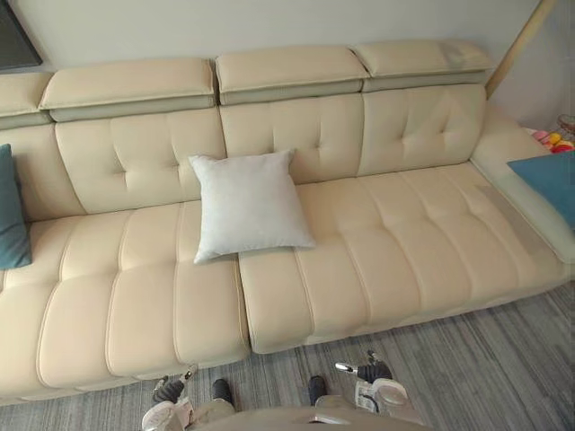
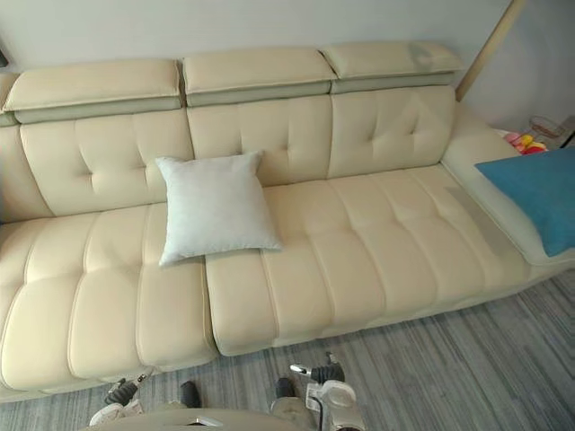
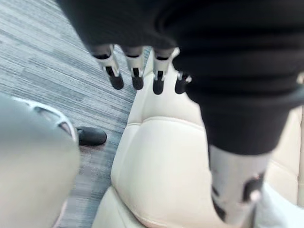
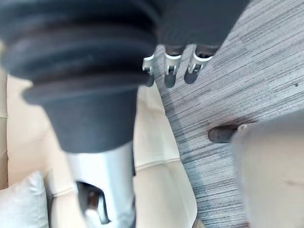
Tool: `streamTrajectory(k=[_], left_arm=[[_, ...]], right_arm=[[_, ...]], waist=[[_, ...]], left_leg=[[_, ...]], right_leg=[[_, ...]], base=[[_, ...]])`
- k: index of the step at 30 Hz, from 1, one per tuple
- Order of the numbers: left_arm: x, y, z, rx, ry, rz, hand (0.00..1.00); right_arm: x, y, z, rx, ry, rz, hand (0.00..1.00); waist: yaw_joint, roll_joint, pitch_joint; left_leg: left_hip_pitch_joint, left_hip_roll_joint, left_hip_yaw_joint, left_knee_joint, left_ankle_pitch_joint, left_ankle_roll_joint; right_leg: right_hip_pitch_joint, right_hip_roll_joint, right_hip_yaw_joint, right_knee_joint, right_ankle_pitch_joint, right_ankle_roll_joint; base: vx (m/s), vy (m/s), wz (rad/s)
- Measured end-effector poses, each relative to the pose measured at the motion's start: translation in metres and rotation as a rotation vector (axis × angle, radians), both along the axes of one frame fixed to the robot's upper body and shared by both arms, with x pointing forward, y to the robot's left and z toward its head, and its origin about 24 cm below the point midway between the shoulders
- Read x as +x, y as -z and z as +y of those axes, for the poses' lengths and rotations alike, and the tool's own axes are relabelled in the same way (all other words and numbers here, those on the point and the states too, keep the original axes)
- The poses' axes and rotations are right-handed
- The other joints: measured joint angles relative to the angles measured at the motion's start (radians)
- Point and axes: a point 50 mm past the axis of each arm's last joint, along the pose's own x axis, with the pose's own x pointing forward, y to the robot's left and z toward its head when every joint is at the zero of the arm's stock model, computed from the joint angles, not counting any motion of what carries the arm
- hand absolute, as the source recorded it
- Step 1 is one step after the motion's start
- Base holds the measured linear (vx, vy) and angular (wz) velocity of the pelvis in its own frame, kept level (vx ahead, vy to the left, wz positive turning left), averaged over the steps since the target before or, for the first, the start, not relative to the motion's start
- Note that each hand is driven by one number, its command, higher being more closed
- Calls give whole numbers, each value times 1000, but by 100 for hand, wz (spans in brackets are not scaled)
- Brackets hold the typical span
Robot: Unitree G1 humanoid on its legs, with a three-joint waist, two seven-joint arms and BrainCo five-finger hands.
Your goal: Pick up cushions and gather them together orderly.
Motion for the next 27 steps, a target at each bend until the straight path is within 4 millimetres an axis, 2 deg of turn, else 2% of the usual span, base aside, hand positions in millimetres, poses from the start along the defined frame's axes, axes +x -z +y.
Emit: streamTrajectory(k=[1, 3, 4, 5, 6, 7, 9, 10, 12, 14, 15, 16, 17, 18, 19, 20, 21, 22, 23, 24, 25, 27], left_arm=[[1, -2, 6, 22, -3, -2, 0], [-2, -3, 12, 40, -6, 0, 0], [-5, -5, 23, 68, -8, 6, 0], [-5, -4, 20, 59, -8, 14, 0], [-5, -3, 18, 52, -10, 16, 0], [-5, -3, 17, 51, -7, 16, 0], [-1, -3, 16, 50, 9, 14, 0], [1, -4, 14, 49, 16, 9, 0], [4, -2, 5, 32, 54, 9, 0], [2, -1, 3, 27, 62, 17, 0], [2, -1, 0, 25, 76, 19, 0], [3, -1, 1, 27, 83, 16, 0], [12, -5, 6, 44, 84, -10, 0], [12, -5, 8, 41, 65, -13, 0], [10, -4, 7, 39, 66, -6, 0], [8, -3, 6, 38, 69, 0, 0], [6, -2, 2, 32, 76, 8, 0], [4, -2, 2, 28, 63, 11, 0], [4, -2, 3, 31, 64, 8, 0], [2, -2, 5, 37, 62, 13, 0], [1, -2, 8, 43, 62, 17, 0], [3, -2, 4, 37, 80, 17, 0]], right_arm=[[-12, 5, 4, 16, 10, 35, 0], [-16, 6, 5, 17, 11, 43, 0], [-17, 7, 4, 17, 11, 48, 0], [-8, 4, 3, 9, 3, 25, 0], [-3, 2, 0, 0, -1, 14, 0], [7, -3, -7, -25, -17, -9, 0], [19, -8, -7, -37, -45, -34, 0], [20, -8, -8, -38, -48, -37, 0], [18, -7, -6, -38, -56, -29, 0], [14, -6, -8, -41, -52, -17, 0], [13, -6, -11, -46, -48, -14, 0], [13, -6, -11, -45, -44, -14, 0], [12, -5, -8, -32, -33, -16, 0], [12, -5, -13, -39, -6, -17, 0], [11, -6, -16, -45, 3, -16, 0], [10, -6, -18, -48, 7, -17, 0], [10, -7, -21, -57, 21, -18, 0], [3, -4, -21, -57, 41, 4, 0], [-3, -1, -17, -43, 49, 18, 0], [-8, 3, -12, -28, 55, 38, 0], [-11, 6, -6, -6, 62, 60, 0], [-13, 7, -5, 8, 80, 63, 0]], waist=[[-9, -10, -6], [-7, -37, -22], [10, -70, -40], [27, -71, -49], [34, -60, -46], [44, -43, -46], [37, -29, -14], [35, -23, -5], [32, 15, 20], [30, 30, 21], [22, 37, 18], [16, 25, 16], [16, -15, 24], [17, -21, 25], [10, -19, 23], [10, -15, 23], [9, 5, 23], [6, 6, 23], [7, -11, 14], [8, -15, 4], [1, -30, -8], [-20, -32, -9]], left_leg=[[-22, -7, -47, 14, 15, 17], [-32, -18, -78, 12, 32, 11], [-56, -41, -89, 18, 50, -3], [-91, -29, -101, 33, 59, -15], [-106, -22, -111, 39, 59, -15], [-150, -12, -121, 56, 67, -22], [-174, -14, -111, 58, 86, -25], [-174, -13, -112, 58, 87, -29], [-143, -1, -119, 34, 96, -39], [-118, -3, -120, 3, 102, -48], [-118, -3, -126, -6, 76, -81], [-126, -8, -122, 4, 32, -121], [-156, -25, -119, 78, -11, -95], [-174, -42, -129, 307, -31, -17], [-164, -47, -132, 372, -106, -7], [-151, -49, -135, 406, -155, -11], [-114, -47, -159, 414, -234, -33], [-81, -53, -151, 380, -262, -38], [-70, -66, -138, 356, -260, -39], [-71, -79, -128, 337, -260, -40], [-71, -91, -122, 320, -260, -40], [-58, -90, -94, 298, -260, -39]], right_leg=[[-2, -31, -45, 212, -56, 26], [32, -57, -69, 302, -77, 45], [67, -73, -72, 224, -56, 96], [84, -46, -75, 133, -69, 109], [93, -35, -74, 86, -69, 108], [114, -12, -76, -41, -70, 107], [184, -6, -79, -218, -71, 108], [196, -3, -79, -243, -63, 120], [211, 13, -75, -260, -44, 124], [210, 15, -73, -245, -46, 121], [197, 17, -74, -228, -42, 116], [188, 6, -74, -229, -38, 102], [166, -31, -64, -230, -37, 99], [151, -52, -35, -219, -28, 106], [151, -54, -19, -219, -25, 111], [152, -51, -7, -219, -24, 113], [151, -33, 28, -220, -22, 115], [149, -22, 75, -226, -12, 113], [142, -26, 101, -242, 1, 114], [121, -29, 128, -257, 20, 119], [106, -28, 157, -292, 62, 122], [103, -20, 166, -320, 100, 110]], base=[[-67, -34, 80], [-29, -95, 70], [-74, -141, 18], [-100, -138, -13], [-128, -84, -47], [-108, -66, -41], [-156, -51, -23], [-207, -12, -1], [-247, 16, -7], [-161, 8, -11], [-123, 6, -2], [-136, 44, -3], [-114, 50, -33], [-103, 46, -47], [-74, 19, -52], [-63, 62, -54], [-79, 114, -83], [-72, 123, -95], [-57, 118, -95], [-26, 112, -102], [-16, 108, -90], [22, 77, -81]])
